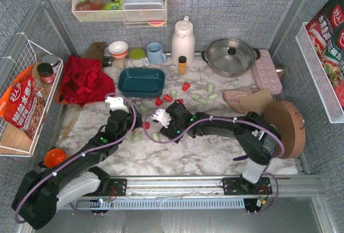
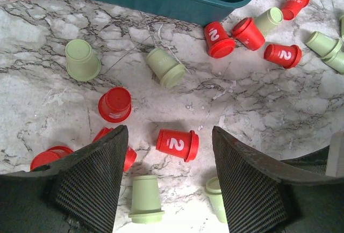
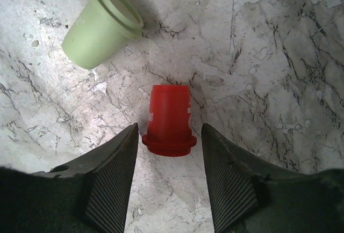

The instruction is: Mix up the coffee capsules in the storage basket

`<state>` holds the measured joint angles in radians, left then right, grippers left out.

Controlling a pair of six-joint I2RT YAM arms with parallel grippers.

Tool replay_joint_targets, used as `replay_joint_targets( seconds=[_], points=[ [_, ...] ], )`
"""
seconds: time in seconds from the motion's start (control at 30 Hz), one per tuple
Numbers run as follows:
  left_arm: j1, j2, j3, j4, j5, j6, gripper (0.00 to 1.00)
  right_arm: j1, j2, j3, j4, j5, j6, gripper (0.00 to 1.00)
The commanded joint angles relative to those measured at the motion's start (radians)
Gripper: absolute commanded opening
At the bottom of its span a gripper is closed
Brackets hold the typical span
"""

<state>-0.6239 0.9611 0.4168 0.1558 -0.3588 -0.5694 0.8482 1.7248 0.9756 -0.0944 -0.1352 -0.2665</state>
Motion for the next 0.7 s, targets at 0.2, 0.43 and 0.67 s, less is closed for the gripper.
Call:
replay_joint_targets(
  seconds=[0.2,0.43,0.67],
  points=[
    [0.001,0.022,-0.009,0.061,0.064,0.017,0.72,0.005,0.012,0.013,-0.023,0.007,-0.027,0.39],
    [0.001,0.027,-0.039,0.173,0.242,0.085,0.73,0.003,-0.101,-0.087,0.11,-0.012,-0.021,0.31],
    [0.001,0.081,-0.031,0.351,0.489,0.003,0.69,0.0,-0.328,-0.388,0.549,0.026,-0.03,0.3]
  ],
)
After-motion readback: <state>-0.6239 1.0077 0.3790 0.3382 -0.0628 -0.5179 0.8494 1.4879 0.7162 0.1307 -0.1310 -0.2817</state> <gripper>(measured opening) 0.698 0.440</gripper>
